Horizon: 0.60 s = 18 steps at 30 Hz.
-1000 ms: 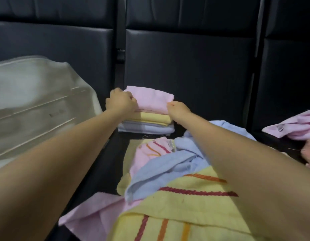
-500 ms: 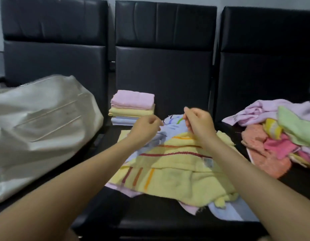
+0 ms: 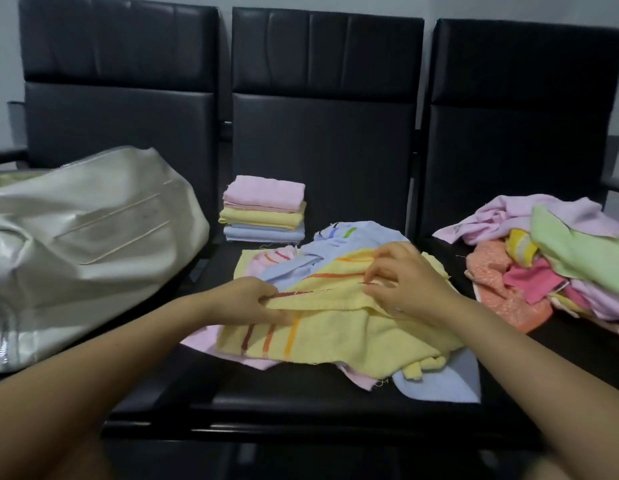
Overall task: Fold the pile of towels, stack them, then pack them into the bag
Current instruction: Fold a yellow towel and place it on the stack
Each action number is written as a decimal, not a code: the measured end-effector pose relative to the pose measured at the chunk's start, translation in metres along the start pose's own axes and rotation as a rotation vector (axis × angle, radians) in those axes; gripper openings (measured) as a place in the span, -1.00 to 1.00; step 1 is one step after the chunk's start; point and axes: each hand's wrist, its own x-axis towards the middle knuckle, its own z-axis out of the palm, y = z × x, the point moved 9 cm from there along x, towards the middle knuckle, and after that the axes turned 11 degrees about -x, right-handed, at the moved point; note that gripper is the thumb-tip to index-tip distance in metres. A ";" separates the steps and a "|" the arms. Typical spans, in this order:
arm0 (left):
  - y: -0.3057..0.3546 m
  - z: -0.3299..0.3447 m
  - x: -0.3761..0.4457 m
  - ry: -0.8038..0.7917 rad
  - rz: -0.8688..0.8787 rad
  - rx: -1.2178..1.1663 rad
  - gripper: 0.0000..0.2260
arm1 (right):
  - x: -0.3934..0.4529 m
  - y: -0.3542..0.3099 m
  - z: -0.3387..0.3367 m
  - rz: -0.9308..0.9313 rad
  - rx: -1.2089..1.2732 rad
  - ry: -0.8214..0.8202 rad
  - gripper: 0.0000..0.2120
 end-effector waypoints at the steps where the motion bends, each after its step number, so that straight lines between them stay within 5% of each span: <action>1: 0.002 -0.007 -0.002 0.029 0.031 -0.065 -0.71 | -0.002 0.005 0.006 0.016 0.053 -0.085 -0.80; 4: -0.007 -0.027 -0.001 0.134 0.052 -0.568 -0.61 | -0.007 0.007 0.023 0.024 0.123 -0.261 -0.60; 7: -0.001 -0.043 0.004 0.193 0.163 -0.962 -0.38 | 0.001 0.003 0.018 0.030 0.157 -0.153 -0.80; 13: 0.009 -0.051 0.018 0.283 0.188 -1.303 -0.66 | 0.011 0.004 0.014 0.141 0.487 0.006 -0.88; 18: 0.007 -0.042 0.028 0.281 0.040 -1.635 -0.65 | 0.021 0.008 -0.014 0.194 0.592 0.176 -0.75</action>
